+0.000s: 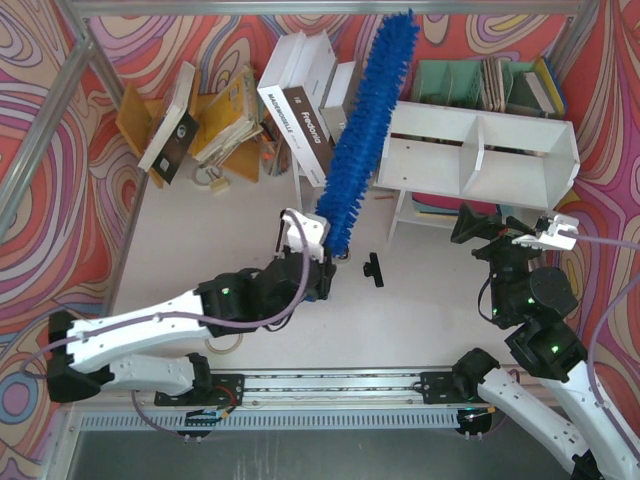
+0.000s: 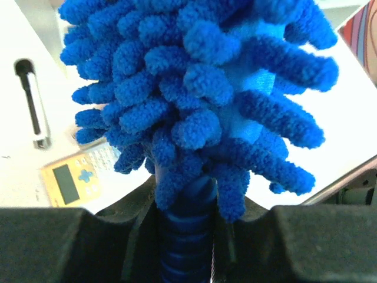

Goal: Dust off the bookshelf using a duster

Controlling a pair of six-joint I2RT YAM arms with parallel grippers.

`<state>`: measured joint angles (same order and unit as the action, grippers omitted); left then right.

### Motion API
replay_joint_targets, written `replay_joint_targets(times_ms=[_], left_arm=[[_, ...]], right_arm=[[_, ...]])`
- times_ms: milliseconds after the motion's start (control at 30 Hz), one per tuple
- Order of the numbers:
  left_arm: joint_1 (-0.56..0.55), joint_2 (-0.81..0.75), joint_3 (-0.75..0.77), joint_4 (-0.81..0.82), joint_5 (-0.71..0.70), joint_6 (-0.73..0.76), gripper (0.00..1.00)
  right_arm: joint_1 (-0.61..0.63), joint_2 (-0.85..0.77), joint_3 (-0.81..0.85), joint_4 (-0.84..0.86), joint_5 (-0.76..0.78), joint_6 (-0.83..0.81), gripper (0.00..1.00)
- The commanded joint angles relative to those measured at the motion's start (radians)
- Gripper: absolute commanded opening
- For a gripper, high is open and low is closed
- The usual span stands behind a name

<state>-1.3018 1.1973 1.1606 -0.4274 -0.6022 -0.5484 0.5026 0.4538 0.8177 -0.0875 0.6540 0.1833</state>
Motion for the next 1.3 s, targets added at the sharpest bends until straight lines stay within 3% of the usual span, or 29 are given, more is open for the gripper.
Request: replay_joint_targets(times_ms=[0,300,600,933,1267], left_arm=[[-0.011,-0.124,-0.113,0.227,-0.121,0.171,0.00],[-0.129,-0.232,-0.351,0.656,-0.297,0.530,0.00],[-0.135,-0.348,-0.624,1.033,-0.496,0.693,0.00],[-0.089,-0.463,-0.897,1.210,-0.515,0.641,0.00],[0.008,-0.431,-1.017,1.222,-0.427,0.508,0.00]], right_arm=[[-0.004,-0.007,-0.007,0.000,0.014,0.001,0.99],[-0.004,0.012,-0.005,-0.001,0.014,-0.002,0.99],[-0.004,0.016,-0.006,-0.002,0.015,-0.002,0.99],[-0.004,0.042,-0.004,-0.004,0.011,0.002,0.99],[-0.004,0.063,-0.002,-0.007,0.013,0.001,0.99]])
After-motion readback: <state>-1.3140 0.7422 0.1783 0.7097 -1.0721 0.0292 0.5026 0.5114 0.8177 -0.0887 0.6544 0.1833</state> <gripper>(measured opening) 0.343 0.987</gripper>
